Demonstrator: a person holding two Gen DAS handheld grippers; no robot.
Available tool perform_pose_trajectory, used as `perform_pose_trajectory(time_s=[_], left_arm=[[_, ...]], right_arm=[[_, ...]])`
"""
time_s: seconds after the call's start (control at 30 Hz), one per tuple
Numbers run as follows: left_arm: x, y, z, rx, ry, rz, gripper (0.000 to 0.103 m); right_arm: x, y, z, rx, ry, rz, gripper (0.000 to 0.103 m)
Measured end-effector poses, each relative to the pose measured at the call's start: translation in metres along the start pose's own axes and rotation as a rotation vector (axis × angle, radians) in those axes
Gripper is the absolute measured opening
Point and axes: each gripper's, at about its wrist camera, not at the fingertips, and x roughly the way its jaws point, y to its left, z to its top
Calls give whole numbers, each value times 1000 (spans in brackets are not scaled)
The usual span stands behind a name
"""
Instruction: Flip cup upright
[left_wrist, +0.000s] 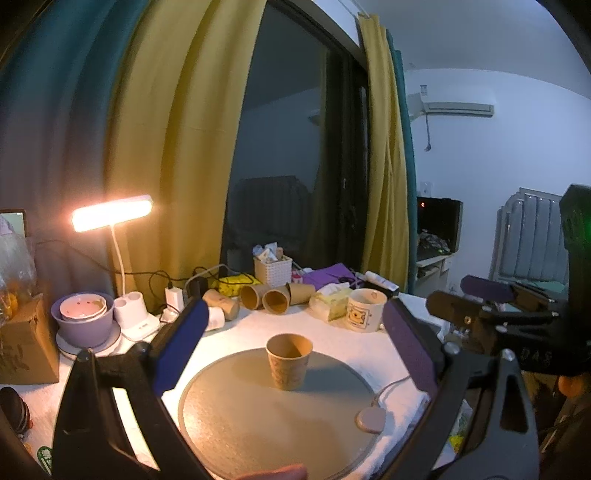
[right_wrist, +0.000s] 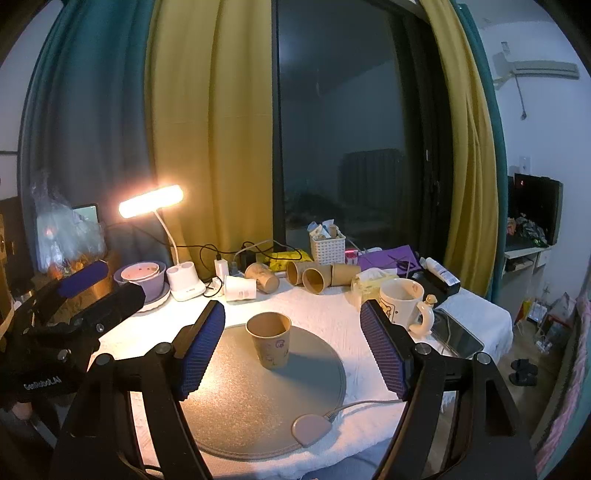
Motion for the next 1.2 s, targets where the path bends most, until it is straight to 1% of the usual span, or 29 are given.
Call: perform_pose_trajectory(time_s=[1.2], left_arm=[[0, 3, -2, -9, 8, 4, 96]], right_arm=[[9, 4, -7, 0, 26, 7, 79]])
